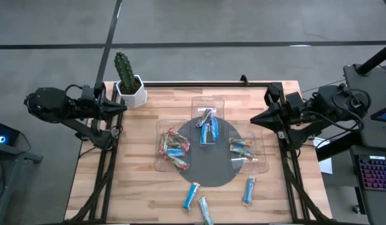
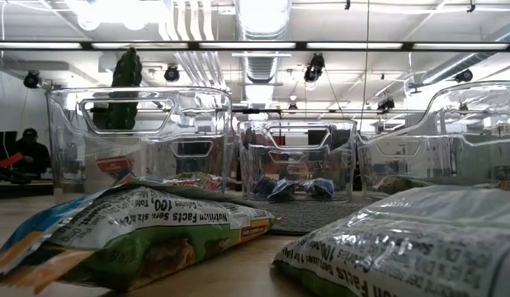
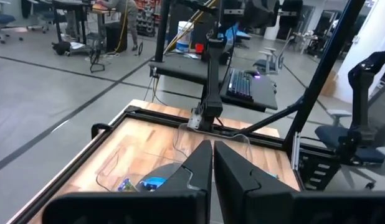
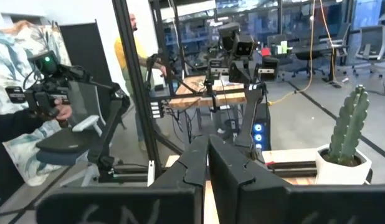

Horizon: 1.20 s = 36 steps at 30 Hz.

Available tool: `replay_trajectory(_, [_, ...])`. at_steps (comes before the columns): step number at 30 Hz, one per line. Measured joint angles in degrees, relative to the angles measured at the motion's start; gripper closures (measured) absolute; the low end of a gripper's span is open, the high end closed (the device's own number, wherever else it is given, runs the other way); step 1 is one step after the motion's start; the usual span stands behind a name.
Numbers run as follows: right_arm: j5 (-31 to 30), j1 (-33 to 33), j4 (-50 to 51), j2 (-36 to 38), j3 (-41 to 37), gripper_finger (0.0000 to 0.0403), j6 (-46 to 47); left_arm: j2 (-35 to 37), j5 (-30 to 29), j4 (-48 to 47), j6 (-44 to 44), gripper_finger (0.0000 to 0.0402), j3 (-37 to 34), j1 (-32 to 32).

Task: Pick and place Granola Bars by type
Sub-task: Put the yellow granola bar into the right transparent bin

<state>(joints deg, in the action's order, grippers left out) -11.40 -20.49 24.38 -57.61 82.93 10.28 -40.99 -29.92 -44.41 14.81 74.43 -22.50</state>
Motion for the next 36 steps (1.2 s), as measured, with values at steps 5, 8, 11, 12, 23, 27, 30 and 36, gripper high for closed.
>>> replay_trajectory(5, [0.1,0.0,5.4,-5.3,8.2,0.0394,-0.3,0.2,0.0,-0.2,0.0,0.0402,0.0,0.0])
replay_trajectory(8, [0.8,0.0,5.9,-8.0,12.2,0.0394,-0.4,0.4,0.0,-0.3,0.1,0.0401,0.1,0.0])
replay_trajectory(11, [3.5,0.0,5.9,-10.6,15.8,0.0394,-0.5,0.7,0.0,-0.3,0.2,0.0401,0.0,0.0])
replay_trajectory(12, [4.2,0.0,6.1,-11.4,17.0,0.0394,-0.7,0.8,0.0,-0.3,0.3,0.0402,0.0,0.0])
replay_trajectory(23, [11.0,0.0,16.9,-22.3,32.7,0.0394,-1.5,0.9,0.0,-0.2,0.3,0.0402,0.0,0.0])
replay_trajectory(27, [11.7,0.0,22.5,-26.6,38.3,0.0394,-1.5,0.9,0.0,-0.2,0.3,0.0402,0.0,0.0])
replay_trajectory(30, [11.8,0.0,26.7,-29.4,42.1,0.0394,-1.8,0.9,0.0,-0.2,0.3,0.0402,0.0,0.0])
replay_trajectory(36, [11.9,-0.7,33.4,-34.3,48.6,0.0394,-6.3,0.9,0.0,-0.2,0.3,0.0402,0.0,0.0])
